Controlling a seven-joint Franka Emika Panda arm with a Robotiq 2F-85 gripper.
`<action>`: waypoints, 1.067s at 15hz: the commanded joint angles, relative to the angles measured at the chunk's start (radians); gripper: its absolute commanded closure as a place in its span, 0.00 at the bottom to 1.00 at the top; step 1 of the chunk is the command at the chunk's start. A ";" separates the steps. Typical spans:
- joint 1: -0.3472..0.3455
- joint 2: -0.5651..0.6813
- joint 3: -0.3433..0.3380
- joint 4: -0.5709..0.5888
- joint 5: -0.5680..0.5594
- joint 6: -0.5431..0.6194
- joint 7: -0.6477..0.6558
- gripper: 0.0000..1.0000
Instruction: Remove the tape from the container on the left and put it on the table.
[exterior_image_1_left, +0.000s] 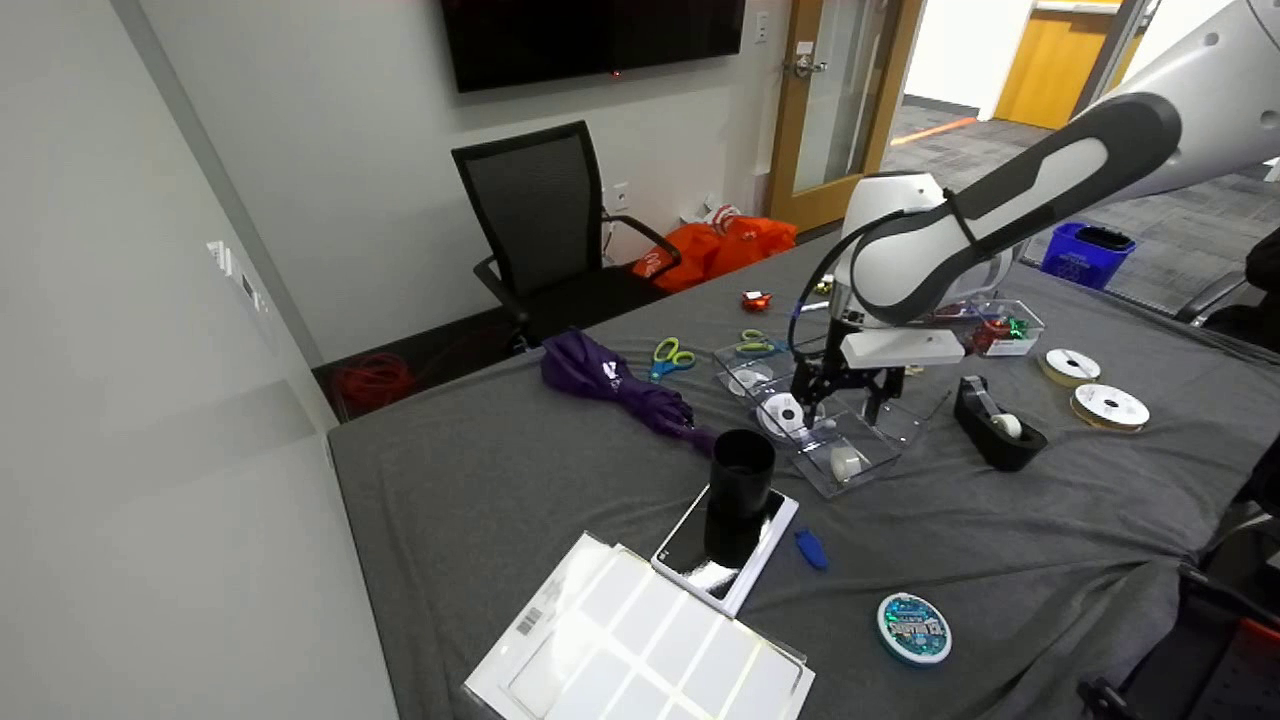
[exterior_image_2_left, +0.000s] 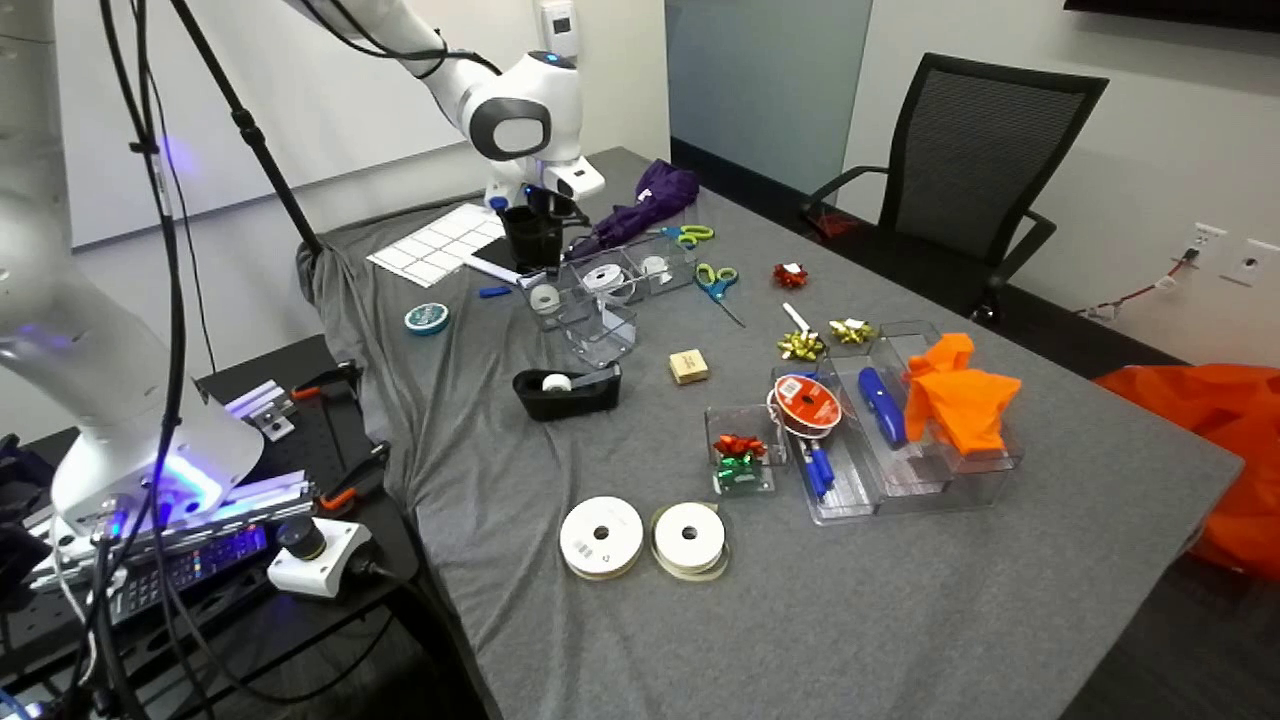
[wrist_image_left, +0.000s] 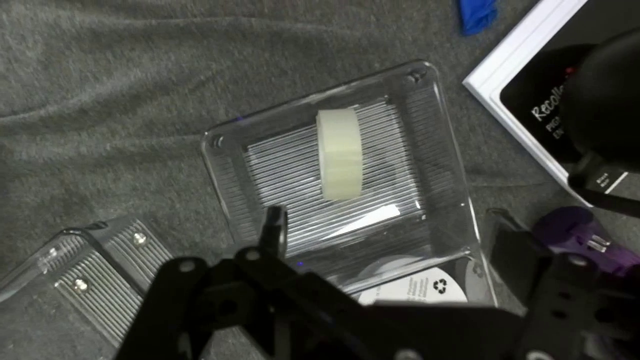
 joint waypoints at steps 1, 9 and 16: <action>0.040 0.046 -0.046 0.056 -0.025 -0.079 0.042 0.00; 0.026 0.070 -0.046 0.079 -0.021 -0.133 -0.035 0.33; 0.025 0.107 -0.048 0.082 -0.023 -0.105 -0.077 0.83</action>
